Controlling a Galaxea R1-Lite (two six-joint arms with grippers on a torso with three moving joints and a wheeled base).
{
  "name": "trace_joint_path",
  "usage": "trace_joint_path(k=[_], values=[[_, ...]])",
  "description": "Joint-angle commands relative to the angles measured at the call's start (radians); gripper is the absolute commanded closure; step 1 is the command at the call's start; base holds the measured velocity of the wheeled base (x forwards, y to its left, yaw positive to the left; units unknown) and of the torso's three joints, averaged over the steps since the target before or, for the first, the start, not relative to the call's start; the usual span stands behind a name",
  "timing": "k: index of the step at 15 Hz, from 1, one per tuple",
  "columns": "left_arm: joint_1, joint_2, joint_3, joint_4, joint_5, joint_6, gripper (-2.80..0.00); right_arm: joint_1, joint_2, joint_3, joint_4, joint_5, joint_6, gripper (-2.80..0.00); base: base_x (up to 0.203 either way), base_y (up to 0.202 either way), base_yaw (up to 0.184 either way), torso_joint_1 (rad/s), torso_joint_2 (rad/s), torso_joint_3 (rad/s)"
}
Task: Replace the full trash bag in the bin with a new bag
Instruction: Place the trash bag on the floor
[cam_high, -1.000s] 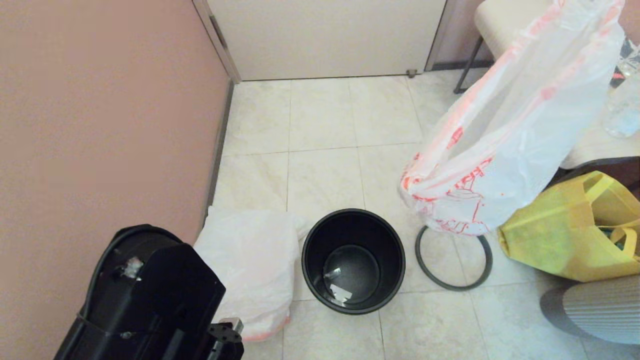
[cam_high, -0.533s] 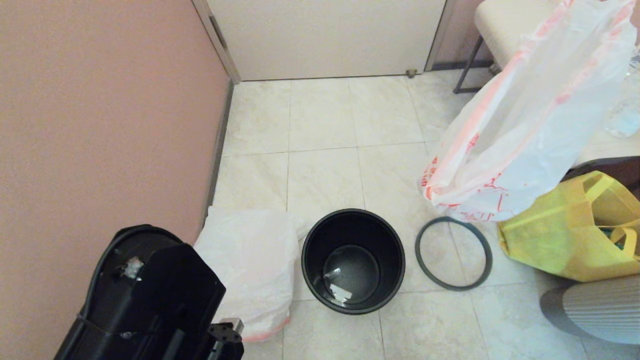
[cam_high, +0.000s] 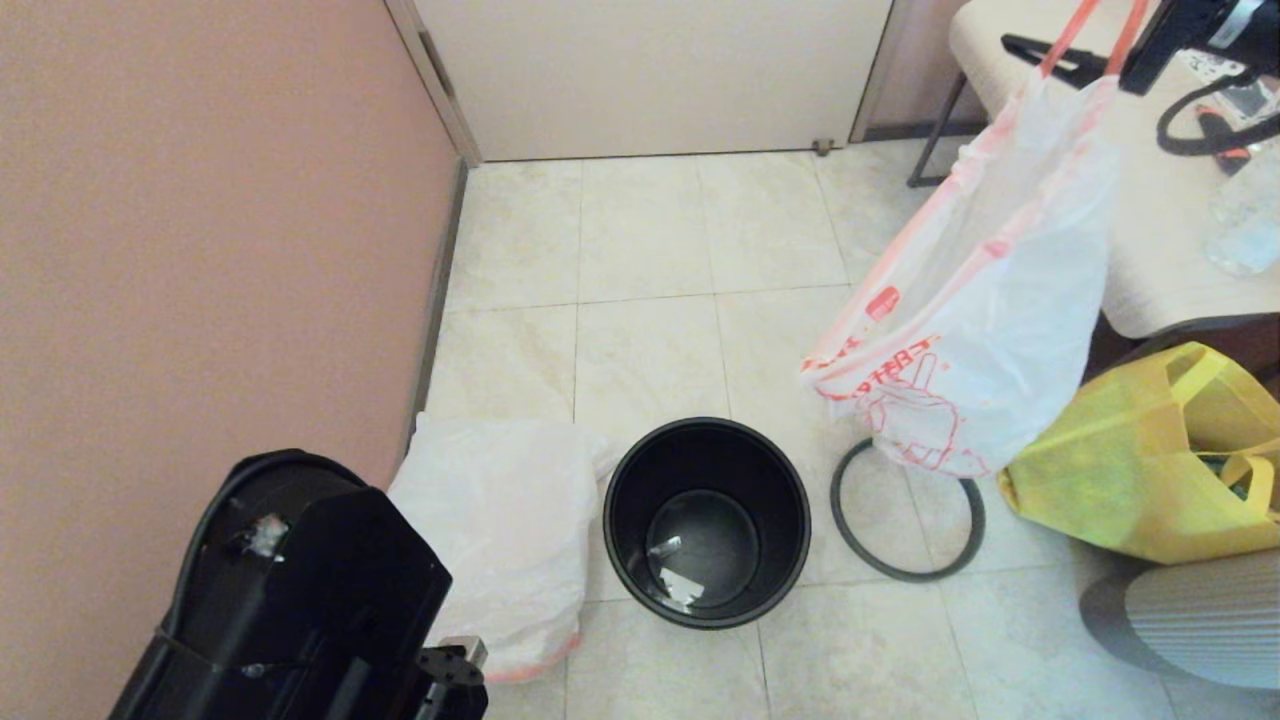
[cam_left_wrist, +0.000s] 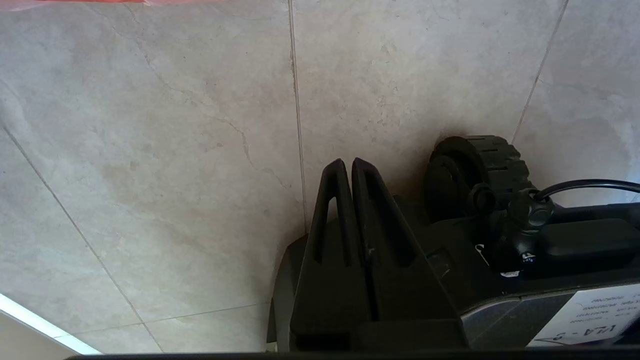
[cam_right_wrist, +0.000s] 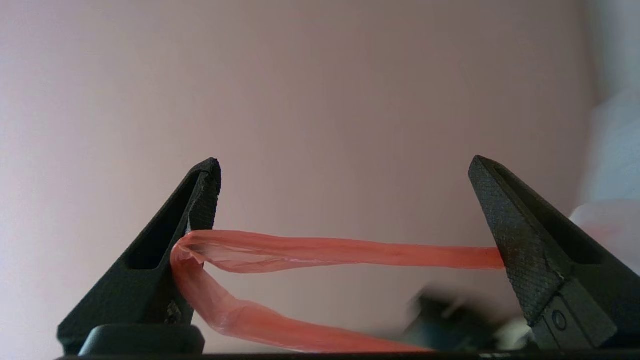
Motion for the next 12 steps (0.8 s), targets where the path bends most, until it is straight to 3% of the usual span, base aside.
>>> trace_joint_path(k=[1, 3, 5, 8, 9, 12], values=[[0.0, 0.001, 0.037, -0.008, 0.001, -0.003, 0.0, 0.004, 0.091, 0.0, 0.105, -0.067, -0.178, -2.8, 0.0, 0.0, 0.0, 0.0, 0.0, 0.0], [0.0, 0.001, 0.037, -0.008, 0.001, -0.003, 0.0, 0.037, 0.137, 0.0, 0.326, -0.208, -0.537, -2.8, 0.0, 0.0, 0.0, 0.0, 0.0, 0.0], [-0.006, 0.009, 0.037, -0.008, 0.001, -0.002, 0.0, 0.096, 0.196, -0.007, 0.49, -0.544, -0.872, -2.8, 0.0, 0.0, 0.0, 0.0, 0.0, 0.0], [-0.012, 0.013, 0.037, -0.008, 0.007, -0.001, 0.0, 0.155, 0.316, -0.017, 0.576, -1.112, -1.364, -2.8, 0.0, 0.0, 0.0, 0.0, 0.0, 0.0], [-0.012, 0.013, 0.037, -0.008, 0.007, -0.001, 0.0, 0.17, 0.35, -0.017, 0.598, -1.226, -1.484, -2.8, 0.0, 0.0, 0.0, 0.0, 0.0, 0.0], [-0.012, 0.018, 0.037, -0.008, 0.012, 0.008, 0.0, 0.197, 0.279, -0.023, 0.736, -1.28, -1.572, -2.8, 0.0, 0.0, 0.0, 0.0, 0.0, 0.0]])
